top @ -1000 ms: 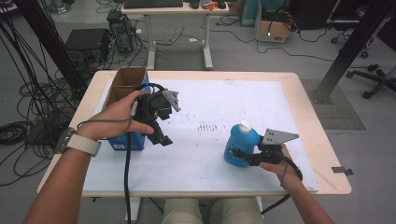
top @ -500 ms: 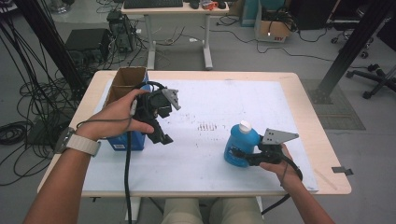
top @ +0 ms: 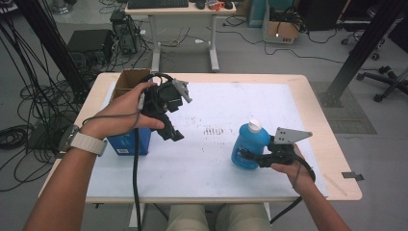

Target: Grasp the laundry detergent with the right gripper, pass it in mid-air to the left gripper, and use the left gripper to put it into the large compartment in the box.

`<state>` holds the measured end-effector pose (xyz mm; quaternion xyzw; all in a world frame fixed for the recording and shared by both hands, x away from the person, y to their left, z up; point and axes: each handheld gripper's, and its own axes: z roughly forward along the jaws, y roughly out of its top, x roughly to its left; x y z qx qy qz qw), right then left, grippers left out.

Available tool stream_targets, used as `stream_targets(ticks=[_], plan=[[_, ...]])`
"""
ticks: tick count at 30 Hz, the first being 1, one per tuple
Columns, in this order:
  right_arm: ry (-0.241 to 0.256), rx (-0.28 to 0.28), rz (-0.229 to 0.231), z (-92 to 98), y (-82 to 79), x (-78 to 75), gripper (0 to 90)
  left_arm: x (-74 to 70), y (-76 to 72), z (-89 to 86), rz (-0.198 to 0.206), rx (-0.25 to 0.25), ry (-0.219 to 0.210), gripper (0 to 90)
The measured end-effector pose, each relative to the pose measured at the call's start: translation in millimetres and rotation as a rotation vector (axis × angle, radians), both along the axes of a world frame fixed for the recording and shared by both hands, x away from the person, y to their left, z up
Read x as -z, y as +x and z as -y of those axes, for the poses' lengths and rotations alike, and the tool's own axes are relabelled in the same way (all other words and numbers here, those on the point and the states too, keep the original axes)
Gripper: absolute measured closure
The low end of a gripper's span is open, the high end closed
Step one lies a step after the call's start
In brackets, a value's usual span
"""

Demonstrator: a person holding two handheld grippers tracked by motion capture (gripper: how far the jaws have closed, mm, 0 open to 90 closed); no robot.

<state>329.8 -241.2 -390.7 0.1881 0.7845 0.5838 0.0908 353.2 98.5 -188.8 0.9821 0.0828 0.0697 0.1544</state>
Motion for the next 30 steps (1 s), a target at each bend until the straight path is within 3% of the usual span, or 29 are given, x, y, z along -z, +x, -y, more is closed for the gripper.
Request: stream_targets(ticks=[3, 9, 12, 16, 20, 21, 30], plan=[[-0.003, -0.031, 0.013, 0.7, 1.9, -10.2, 43.6, -9.7, 0.0, 8.3, 0.007, 0.007, -0.001, 10.8], [0.016, -0.098, -0.012, 0.3, 5.1, -32.0, 43.6, -25.6, 1.2, 28.3, 0.013, 0.039, 0.012, 10.6], [0.006, -0.140, -0.009, -1.5, 7.0, -43.0, 43.6, -30.3, 1.5, 39.4, -0.015, 0.047, 0.019, 10.6], [0.004, -0.185, 0.002, -5.4, 9.9, -57.0, 43.6, -34.9, 1.5, 53.1, -0.019, 0.063, 0.039, 9.8], [-0.012, -0.219, 0.022, -8.3, 13.5, -66.9, 43.6, -39.9, 1.0, 64.0, -0.016, 0.085, 0.052, 9.6], [-0.015, -0.221, -0.001, -8.7, 11.9, -68.6, 43.6, -41.9, 1.2, 66.9, -0.011, 0.091, 0.053, 9.6], [-0.022, -0.276, 0.002, -13.5, 17.9, -81.5, 43.6, -54.6, 4.4, 83.2, -0.010, 0.136, 0.051, 8.5]])
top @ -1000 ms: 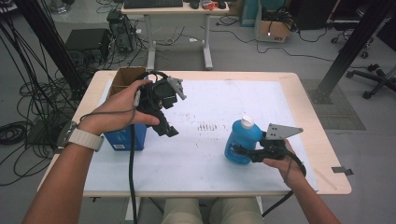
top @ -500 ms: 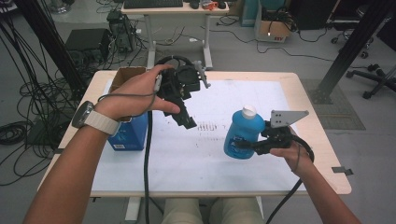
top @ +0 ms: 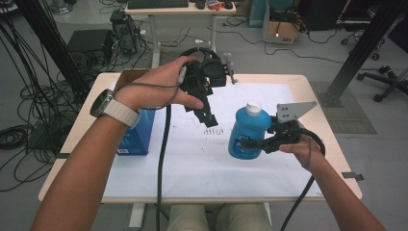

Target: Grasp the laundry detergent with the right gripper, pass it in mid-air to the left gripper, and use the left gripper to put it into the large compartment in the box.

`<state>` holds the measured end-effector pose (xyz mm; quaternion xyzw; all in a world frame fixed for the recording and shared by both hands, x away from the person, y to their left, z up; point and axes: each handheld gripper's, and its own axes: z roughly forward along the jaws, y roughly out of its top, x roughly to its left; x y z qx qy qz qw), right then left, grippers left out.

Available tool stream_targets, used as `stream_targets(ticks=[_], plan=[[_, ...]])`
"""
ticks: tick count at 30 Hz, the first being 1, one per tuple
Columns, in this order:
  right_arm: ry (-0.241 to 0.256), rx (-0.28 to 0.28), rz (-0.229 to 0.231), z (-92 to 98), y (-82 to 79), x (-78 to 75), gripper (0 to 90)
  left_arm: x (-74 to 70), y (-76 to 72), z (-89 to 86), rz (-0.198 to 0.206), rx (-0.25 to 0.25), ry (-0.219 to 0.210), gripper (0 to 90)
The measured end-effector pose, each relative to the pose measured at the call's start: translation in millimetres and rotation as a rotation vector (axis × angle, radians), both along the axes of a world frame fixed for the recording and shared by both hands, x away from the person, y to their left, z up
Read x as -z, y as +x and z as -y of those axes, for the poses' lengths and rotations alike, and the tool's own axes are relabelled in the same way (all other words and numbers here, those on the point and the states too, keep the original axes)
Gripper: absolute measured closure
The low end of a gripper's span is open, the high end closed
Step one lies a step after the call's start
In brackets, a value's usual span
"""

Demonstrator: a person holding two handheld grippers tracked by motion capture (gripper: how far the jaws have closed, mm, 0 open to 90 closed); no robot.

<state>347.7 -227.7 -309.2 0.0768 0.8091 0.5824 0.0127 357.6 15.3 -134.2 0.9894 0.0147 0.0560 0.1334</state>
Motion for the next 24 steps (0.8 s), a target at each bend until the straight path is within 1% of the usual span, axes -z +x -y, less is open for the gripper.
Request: stream_targets(ticks=[1, 2, 4, 14, 15, 17, 18, 19, 23, 24], plan=[[-0.001, -0.005, 0.004, -0.4, 0.6, -0.8, 43.5, -0.8, 0.1, 1.5, 0.000, 0.011, -0.001, 8.5], [0.000, 0.002, 0.012, -1.1, 1.1, -0.8, 43.6, -1.3, 0.2, 3.0, -0.004, 0.018, -0.001, 8.5], [-0.007, -0.013, 0.007, -1.7, 1.6, -2.2, 43.6, -1.9, 0.5, 5.6, -0.002, 0.027, 0.001, 8.4], [-0.018, -0.041, 0.011, -9.0, 5.9, -5.6, 43.6, -1.9, 0.6, 16.1, -0.007, 0.042, 0.005, 8.0], [-0.013, -0.039, 0.007, -10.0, 5.9, -5.8, 43.6, -2.3, 0.6, 17.0, -0.009, 0.042, 0.006, 7.9], [-0.026, -0.049, 0.012, -11.4, 7.2, -6.9, 43.6, -2.8, 0.9, 18.2, -0.008, 0.050, 0.008, 7.8], [-0.016, -0.044, 0.010, -12.5, 7.1, -6.6, 43.6, -2.7, 1.0, 18.8, -0.014, 0.051, 0.009, 7.7], [-0.018, -0.048, 0.008, -13.3, 7.7, -6.7, 43.6, -2.8, 0.4, 19.0, -0.009, 0.047, 0.007, 7.6], [-0.022, -0.053, 0.008, -16.2, 10.0, -6.6, 43.6, -3.4, 0.3, 20.8, -0.013, 0.053, 0.017, 7.5], [-0.038, -0.061, 0.010, -16.5, 11.0, -7.1, 43.6, -3.4, 0.2, 21.4, -0.014, 0.055, 0.020, 7.5]])
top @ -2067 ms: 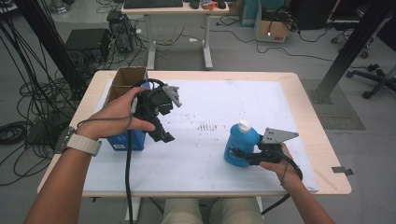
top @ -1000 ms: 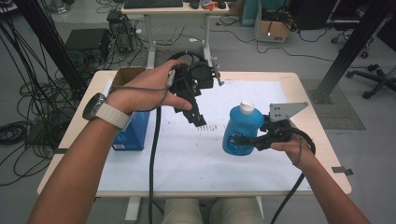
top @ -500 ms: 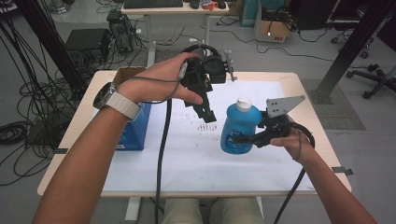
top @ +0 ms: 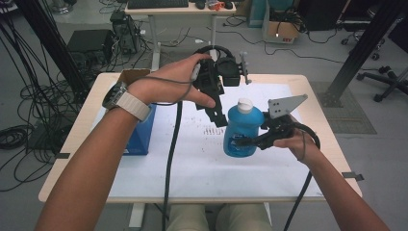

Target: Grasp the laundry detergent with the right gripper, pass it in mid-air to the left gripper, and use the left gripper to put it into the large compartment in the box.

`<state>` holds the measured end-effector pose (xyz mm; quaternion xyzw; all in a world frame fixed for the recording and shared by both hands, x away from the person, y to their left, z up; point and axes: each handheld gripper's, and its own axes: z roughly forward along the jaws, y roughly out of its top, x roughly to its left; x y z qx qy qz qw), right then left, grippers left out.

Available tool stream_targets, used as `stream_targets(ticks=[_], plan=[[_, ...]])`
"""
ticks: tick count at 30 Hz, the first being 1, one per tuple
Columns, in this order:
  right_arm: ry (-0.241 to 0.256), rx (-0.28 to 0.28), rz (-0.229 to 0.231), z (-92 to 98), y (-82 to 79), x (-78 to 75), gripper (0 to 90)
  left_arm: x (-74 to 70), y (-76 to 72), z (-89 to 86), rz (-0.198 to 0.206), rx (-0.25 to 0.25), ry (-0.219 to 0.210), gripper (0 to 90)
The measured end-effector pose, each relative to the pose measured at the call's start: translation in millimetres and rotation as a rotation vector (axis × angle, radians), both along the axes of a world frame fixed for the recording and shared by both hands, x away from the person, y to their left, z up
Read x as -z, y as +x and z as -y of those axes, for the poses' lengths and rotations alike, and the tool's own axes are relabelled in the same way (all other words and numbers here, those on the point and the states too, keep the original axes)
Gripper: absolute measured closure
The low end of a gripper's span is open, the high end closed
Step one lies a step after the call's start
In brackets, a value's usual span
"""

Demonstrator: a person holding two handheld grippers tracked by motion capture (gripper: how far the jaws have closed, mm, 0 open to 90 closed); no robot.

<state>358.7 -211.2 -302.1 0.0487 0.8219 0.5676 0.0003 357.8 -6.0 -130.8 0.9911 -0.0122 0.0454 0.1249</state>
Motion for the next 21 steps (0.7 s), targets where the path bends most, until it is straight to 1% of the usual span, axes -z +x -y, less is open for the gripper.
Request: stream_targets(ticks=[2, 3, 4, 5, 6, 7, 8, 9, 12, 13, 21], plan=[[0.005, 0.000, -0.002, -2.8, 0.7, 1.2, 43.6, 0.4, -0.1, 0.8, -0.001, 0.007, -0.002, 7.5], [-0.010, -0.009, 0.008, -3.2, 1.9, 1.0, 43.6, 0.7, -0.5, 1.2, -0.003, 0.007, -0.002, 7.4], [0.003, -0.002, 0.006, -4.9, 1.6, 2.1, 43.6, 1.0, -0.6, 1.5, -0.004, 0.009, -0.003, 7.5], [0.003, -0.007, 0.006, -5.7, 1.9, 2.4, 43.6, 1.2, -0.7, 2.0, -0.006, 0.011, 0.002, 7.4], [-0.013, -0.013, 0.009, -6.2, 2.6, 2.1, 43.6, 1.9, -0.9, 2.5, -0.004, 0.012, 0.000, 7.5], [0.002, -0.016, 0.019, -7.8, 3.3, 3.4, 43.6, 2.1, -0.1, 3.0, -0.003, 0.025, 0.004, 7.5], [0.000, -0.013, 0.010, -8.7, 3.1, 3.4, 43.6, 2.6, 0.2, 3.5, -0.007, 0.028, 0.003, 7.4], [-0.019, -0.028, 0.010, -9.1, 4.1, 2.6, 43.6, 2.8, -0.9, 3.3, -0.007, 0.012, 0.001, 7.4], [-0.020, -0.026, 0.014, -11.6, 4.3, 2.8, 43.6, 3.5, -0.7, 3.7, -0.009, 0.014, 0.000, 7.4], [-0.005, -0.020, 0.017, -13.2, 4.0, 3.6, 43.6, 4.0, -0.5, 3.9, -0.010, 0.014, -0.001, 7.4], [-0.015, -0.031, 0.025, -20.0, 4.2, 4.1, 43.6, 7.0, 1.0, 6.9, -0.012, 0.015, 0.000, 7.0]])
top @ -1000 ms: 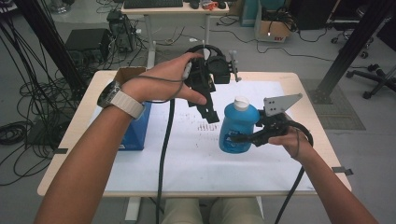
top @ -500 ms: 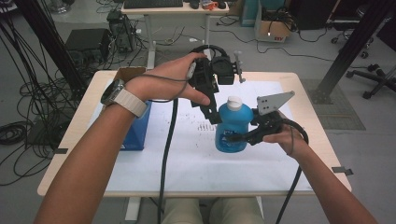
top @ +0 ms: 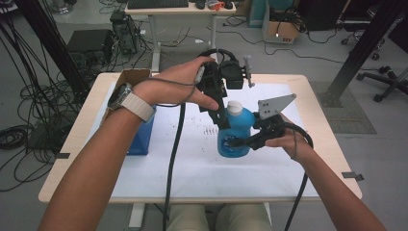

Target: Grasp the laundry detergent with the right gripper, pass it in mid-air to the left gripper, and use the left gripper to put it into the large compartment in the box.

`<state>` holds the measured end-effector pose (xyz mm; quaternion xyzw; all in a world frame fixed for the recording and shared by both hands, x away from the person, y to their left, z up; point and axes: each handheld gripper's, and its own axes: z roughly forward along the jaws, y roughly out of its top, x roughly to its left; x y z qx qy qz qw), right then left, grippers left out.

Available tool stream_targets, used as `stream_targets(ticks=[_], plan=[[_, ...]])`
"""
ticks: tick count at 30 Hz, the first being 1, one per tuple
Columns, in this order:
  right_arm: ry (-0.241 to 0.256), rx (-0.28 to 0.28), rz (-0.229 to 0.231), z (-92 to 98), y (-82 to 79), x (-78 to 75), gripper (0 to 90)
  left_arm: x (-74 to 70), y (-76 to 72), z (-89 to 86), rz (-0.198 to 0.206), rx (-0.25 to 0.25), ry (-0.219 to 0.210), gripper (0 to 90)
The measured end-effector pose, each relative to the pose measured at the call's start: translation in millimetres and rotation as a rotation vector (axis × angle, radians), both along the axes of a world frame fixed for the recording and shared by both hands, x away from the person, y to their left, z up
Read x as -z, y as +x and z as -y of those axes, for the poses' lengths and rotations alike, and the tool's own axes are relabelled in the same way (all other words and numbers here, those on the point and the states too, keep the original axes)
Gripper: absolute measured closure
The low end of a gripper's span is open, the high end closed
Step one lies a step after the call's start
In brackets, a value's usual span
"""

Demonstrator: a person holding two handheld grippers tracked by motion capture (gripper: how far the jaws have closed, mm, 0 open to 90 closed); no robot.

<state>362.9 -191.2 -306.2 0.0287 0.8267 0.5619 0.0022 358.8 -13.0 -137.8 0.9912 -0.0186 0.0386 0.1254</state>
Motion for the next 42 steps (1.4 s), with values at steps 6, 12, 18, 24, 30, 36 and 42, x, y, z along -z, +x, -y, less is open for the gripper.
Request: stream_targets(ticks=[6, 12, 18, 24, 30, 36, 42], plan=[[-0.013, -0.014, -0.002, -3.4, 0.6, 0.7, 43.6, 2.2, 1.6, 1.9, -0.002, -0.003, -0.004, 6.9], [-0.017, -0.018, 0.010, -6.7, 0.7, 2.2, 43.6, 3.4, 2.1, 3.0, -0.003, -0.004, -0.006, 6.9], [-0.029, -0.019, -0.007, -8.2, 0.1, 1.8, 43.6, 5.1, 2.8, 3.6, -0.004, -0.005, 0.001, 7.0], [-0.032, -0.009, -0.017, -9.5, -1.7, 2.1, 43.6, 6.2, 4.6, 3.5, -0.009, 0.005, 0.004, 7.0], [-0.034, -0.031, 0.005, -9.1, 1.0, 2.3, 43.6, 7.1, 3.9, 3.6, -0.011, -0.011, 0.004, 7.0], [-0.031, 0.001, -0.025, -8.7, -2.1, 1.5, 43.6, 7.0, 3.9, 2.9, -0.011, -0.002, -0.001, 7.1], [-0.031, -0.009, -0.010, -8.4, 0.2, 1.5, 43.6, 6.6, 2.9, 2.5, -0.008, -0.011, 0.001, 7.1]])
